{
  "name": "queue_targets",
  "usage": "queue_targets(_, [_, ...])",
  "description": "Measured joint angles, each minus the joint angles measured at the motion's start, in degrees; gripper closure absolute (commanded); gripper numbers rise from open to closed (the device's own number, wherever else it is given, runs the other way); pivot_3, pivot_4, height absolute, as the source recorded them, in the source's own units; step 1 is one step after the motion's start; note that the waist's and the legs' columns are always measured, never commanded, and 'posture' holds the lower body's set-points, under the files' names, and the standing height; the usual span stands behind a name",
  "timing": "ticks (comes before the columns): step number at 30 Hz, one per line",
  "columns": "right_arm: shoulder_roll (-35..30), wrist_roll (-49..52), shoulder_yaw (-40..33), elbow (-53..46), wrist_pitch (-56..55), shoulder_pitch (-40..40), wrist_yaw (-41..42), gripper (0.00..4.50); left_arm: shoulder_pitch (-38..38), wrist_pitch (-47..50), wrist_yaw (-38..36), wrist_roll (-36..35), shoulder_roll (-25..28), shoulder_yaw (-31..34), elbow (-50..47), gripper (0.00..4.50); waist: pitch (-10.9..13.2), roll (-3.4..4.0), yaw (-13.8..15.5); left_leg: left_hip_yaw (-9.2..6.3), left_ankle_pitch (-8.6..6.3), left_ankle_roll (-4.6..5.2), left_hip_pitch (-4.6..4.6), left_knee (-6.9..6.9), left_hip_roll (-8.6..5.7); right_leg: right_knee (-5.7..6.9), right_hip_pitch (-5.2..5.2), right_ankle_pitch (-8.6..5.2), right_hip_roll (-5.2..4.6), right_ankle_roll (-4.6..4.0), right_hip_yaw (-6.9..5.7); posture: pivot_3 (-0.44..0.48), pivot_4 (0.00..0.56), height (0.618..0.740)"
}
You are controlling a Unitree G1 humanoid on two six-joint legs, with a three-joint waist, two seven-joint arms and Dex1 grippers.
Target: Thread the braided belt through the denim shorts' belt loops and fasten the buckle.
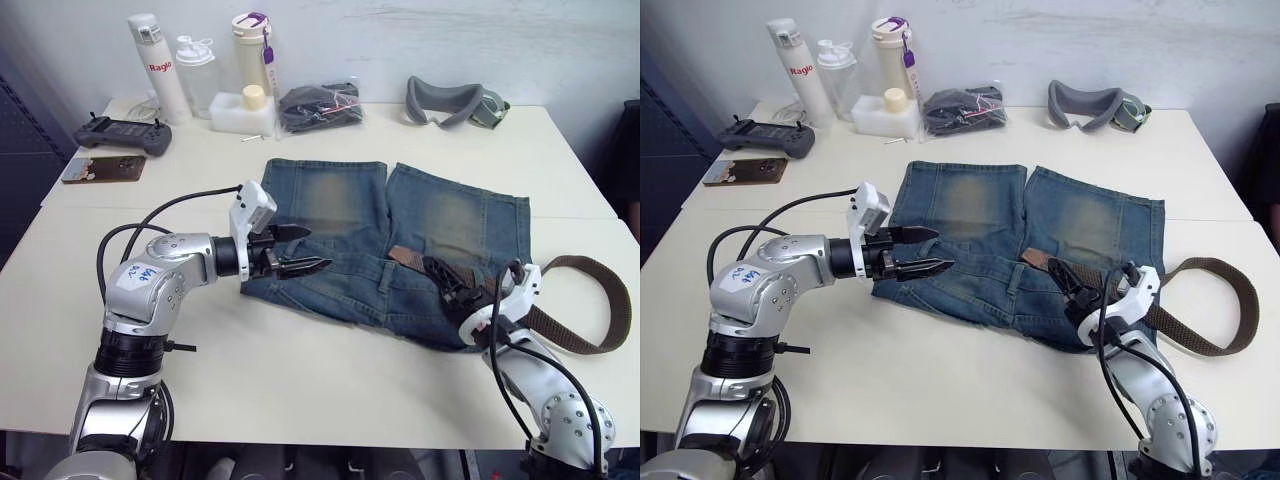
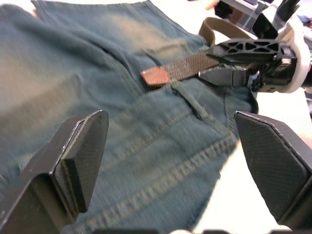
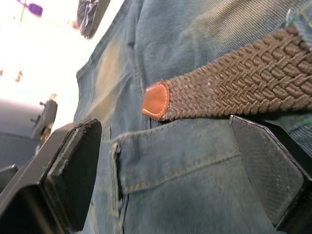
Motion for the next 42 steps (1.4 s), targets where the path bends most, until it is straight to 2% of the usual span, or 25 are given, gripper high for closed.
queue_targets(14, [4.3,-3.1,1.4,10.0,-7.0,-8.0,2.2,0.01,2.6,-1.0,1.2,-0.1,1.5,-0.2,-0.4,0.0,0.0,0.0,-0.8,0.0,0.02,-0.02,0.06,-0.02,0.0,0.01,0.05,0.0,0.0,0.0,0.0,0.0,0.15,0.738])
queue_targets(17, [5.0,-4.2,2.2,11.9,-7.1,-9.4,2.6,0.89,3.0,-1.0,1.4,0.0,1.6,-0.4,-0.4,0.0,0.0,0.0,-0.9,0.0,0.04,-0.06,0.07,-0.04,0.0,0.01,0.04,0.0,0.0,0.0,0.0,0.0,0.15,0.738])
queue_targets(19, [5.6,-4.2,2.3,12.8,-7.0,-9.5,2.6,1.7,3.2,-1.0,1.4,0.0,1.8,-0.5,-0.4,0.0,0.0,0.0,-0.9,0.0,0.04,-0.06,0.08,-0.11,0.0,0.01,0.02,0.0,0.0,0.0,0.0,0.0,0.15,0.738])
queue_targets(23, [6.8,-4.0,3.1,12.5,-6.0,-8.7,2.5,3.7,3.3,-1.1,1.5,0.2,1.9,-0.6,-0.3,0.0,0.0,0.0,-0.9,0.0,0.05,-0.07,0.11,-0.22,0.0,0.01,0.0,-0.02,0.0,-0.03,0.01,0.0,0.15,0.738])
queue_targets(25, [6.9,-3.5,3.1,11.1,-5.8,-8.6,2.5,4.4,3.4,-1.4,1.6,0.3,1.9,-0.6,-0.2,0.0,0.0,0.0,-0.9,0.0,0.04,-0.06,0.16,-0.23,0.0,0.0,0.04,-0.02,0.0,-0.03,0.01,0.0,0.15,0.738])
queue_targets(30, [5.3,0.2,1.9,9.4,-5.3,-7.8,0.8,4.4,3.8,-2.3,1.5,0.8,1.9,-1.3,0.2,0.0,0.0,0.02,-0.9,0.0,0.04,-0.06,0.14,-0.25,0.0,-0.01,0.03,-0.02,-0.01,-0.04,0.01,0.0,0.15,0.738])
queue_targets(35, [-4.5,10.3,-3.2,4.0,-3.3,-5.5,-0.2,4.4,3.8,-3.4,0.9,1.5,1.9,-2.4,2.0,0.0,0.1,0.08,-0.7,0.0,0.03,-0.04,0.14,-0.27,0.0,-0.06,0.04,-0.03,-0.02,-0.04,0.0,0.0,0.15,0.738])
queue_targets(42, [-10.0,19.6,-3.2,1.0,-0.6,2.9,2.1,4.4,3.2,-5.3,-0.4,2.2,1.8,-3.8,3.2,0.0,0.1,0.08,-0.8,0.01,0.07,0.02,0.15,-0.31,0.01,-0.06,0.05,-0.04,0.03,-0.03,0.0,0.0,0.15,0.738])
